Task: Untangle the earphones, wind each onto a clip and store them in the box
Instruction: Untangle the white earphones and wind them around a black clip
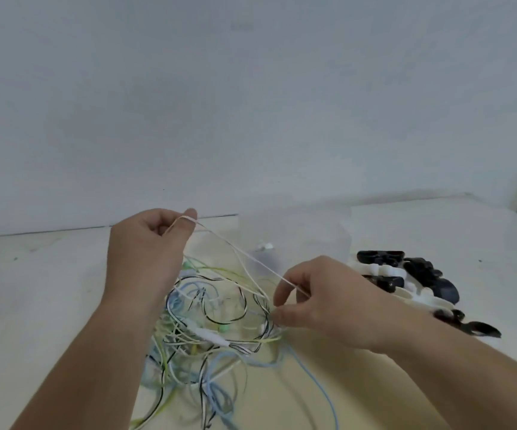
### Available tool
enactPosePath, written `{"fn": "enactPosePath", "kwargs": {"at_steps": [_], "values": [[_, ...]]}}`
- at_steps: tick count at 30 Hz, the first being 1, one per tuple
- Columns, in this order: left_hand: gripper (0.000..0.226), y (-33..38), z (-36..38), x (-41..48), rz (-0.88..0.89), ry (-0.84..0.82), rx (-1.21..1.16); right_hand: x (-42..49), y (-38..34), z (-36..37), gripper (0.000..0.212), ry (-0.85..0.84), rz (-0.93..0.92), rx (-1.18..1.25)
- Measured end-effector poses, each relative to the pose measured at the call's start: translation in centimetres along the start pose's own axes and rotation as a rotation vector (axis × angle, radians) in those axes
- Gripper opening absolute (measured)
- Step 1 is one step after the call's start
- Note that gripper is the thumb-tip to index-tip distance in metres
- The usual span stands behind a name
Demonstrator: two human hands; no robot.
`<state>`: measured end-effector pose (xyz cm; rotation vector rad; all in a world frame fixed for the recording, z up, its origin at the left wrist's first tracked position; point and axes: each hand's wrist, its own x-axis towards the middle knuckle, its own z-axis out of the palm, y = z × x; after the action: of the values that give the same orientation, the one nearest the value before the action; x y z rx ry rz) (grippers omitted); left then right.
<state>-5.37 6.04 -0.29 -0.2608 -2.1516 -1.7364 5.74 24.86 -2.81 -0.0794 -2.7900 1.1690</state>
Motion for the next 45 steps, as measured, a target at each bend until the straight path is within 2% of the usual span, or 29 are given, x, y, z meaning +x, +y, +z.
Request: {"fn": "enactPosePath", "kwargs": {"at_steps": [3,5,8,10,15,18,21,22,25,26,29,32,35,37,38,40,43,45], "values": [[0.013,0.0,-0.5,0.1,0.079,-0.02,0.072,0.3,0.1,-0.1,0.013,0.09,0.025,0.088],[0.011,0.0,-0.8,0.3,0.109,-0.066,0.083,0.2,0.0,-0.6,0.015,-0.011,0.067,0.24],[0.011,-0.1,-1.0,0.5,0.081,-0.115,0.005,0.0,-0.3,-0.7,0.039,-0.266,0.152,0.508],[0.009,0.0,-0.9,0.3,0.076,-0.137,-0.068,-0.2,-0.2,-0.3,0.048,-0.314,0.199,0.591],[0.023,0.2,-0.9,0.2,0.075,-0.326,-0.117,-0.4,0.1,1.0,0.015,-0.344,0.069,0.234],[0.024,0.7,-1.3,-0.1,0.058,-0.434,-0.264,-0.2,0.0,0.9,0.028,-0.167,0.07,0.219],[0.043,0.6,-1.6,0.6,-0.087,-0.308,-0.451,0.6,0.4,0.7,0.032,0.074,0.042,0.276],[0.048,0.4,-1.7,0.9,-0.121,-0.236,-0.436,0.7,0.5,0.6,0.028,0.127,0.032,0.306],[0.036,-0.9,-2.4,1.8,-0.001,-0.136,-0.083,0.8,0.5,0.3,0.017,0.202,-0.023,0.442],[0.035,-1.1,-2.6,1.8,0.05,-0.15,0.023,0.8,0.4,0.1,0.017,0.213,-0.044,0.494],[0.053,-1.1,-2.8,1.5,0.163,-0.26,0.213,0.9,0.1,-0.7,0.019,0.251,-0.081,0.615],[0.056,-1.6,-2.9,1.8,0.223,-0.255,0.343,0.8,-0.2,-1.6,0.023,0.17,-0.085,0.977],[0.039,-2.7,-3.3,2.7,0.194,-0.124,0.461,0.5,-0.6,-2.2,0.027,0.116,-0.079,1.099],[0.036,-3.6,-4.0,3.4,0.103,0.015,0.511,0.5,-0.5,-2.5,0.033,0.153,-0.068,1.114],[0.038,-3.7,-4.3,3.6,0.02,0.082,0.448,0.5,-0.5,-2.8,0.033,0.175,-0.064,1.132],[0.039,-3.1,-4.6,3.8,-0.237,0.146,0.069,0.4,-0.5,-3.4,0.025,0.189,-0.054,1.177],[0.031,-2.5,-5.0,4.0,-0.708,0.085,-0.592,0.3,-0.3,-4.1,0.025,0.237,0.033,1.108],[0.026,-3.7,-5.7,4.6,-0.807,0.023,-0.759,0.5,0.3,-4.3,0.027,0.294,0.126,0.998]]}}
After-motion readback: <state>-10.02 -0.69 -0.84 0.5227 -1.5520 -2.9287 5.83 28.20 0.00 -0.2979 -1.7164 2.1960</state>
